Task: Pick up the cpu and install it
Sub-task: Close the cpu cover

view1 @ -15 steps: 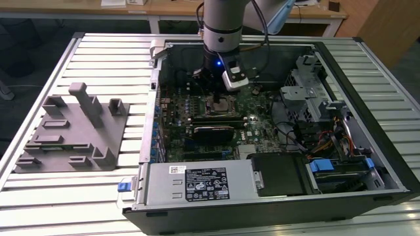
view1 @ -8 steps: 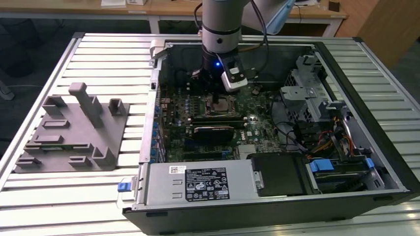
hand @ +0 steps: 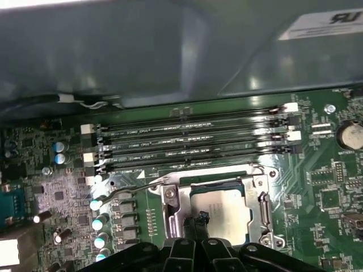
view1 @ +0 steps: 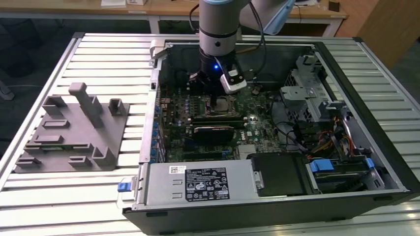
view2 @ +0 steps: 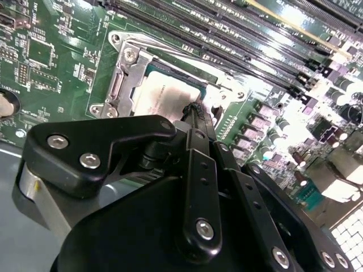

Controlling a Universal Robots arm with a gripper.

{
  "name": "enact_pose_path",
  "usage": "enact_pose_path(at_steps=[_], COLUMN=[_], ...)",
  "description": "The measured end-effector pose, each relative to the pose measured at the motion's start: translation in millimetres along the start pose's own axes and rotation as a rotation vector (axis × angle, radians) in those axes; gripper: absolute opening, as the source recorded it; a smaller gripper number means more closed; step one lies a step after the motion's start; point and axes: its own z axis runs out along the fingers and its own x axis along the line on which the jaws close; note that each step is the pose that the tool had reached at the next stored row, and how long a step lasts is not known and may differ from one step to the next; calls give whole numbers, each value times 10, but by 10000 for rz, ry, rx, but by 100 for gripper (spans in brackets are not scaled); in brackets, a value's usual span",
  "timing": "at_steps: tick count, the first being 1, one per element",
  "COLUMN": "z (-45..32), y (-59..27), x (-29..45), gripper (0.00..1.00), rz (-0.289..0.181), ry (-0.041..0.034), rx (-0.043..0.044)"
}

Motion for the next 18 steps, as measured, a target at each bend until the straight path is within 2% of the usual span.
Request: enact_pose_path(at_steps=[18], z=[35], y=[-3], x=[23], gripper=[11], rz=[-223], ry=[2], rx=[-4])
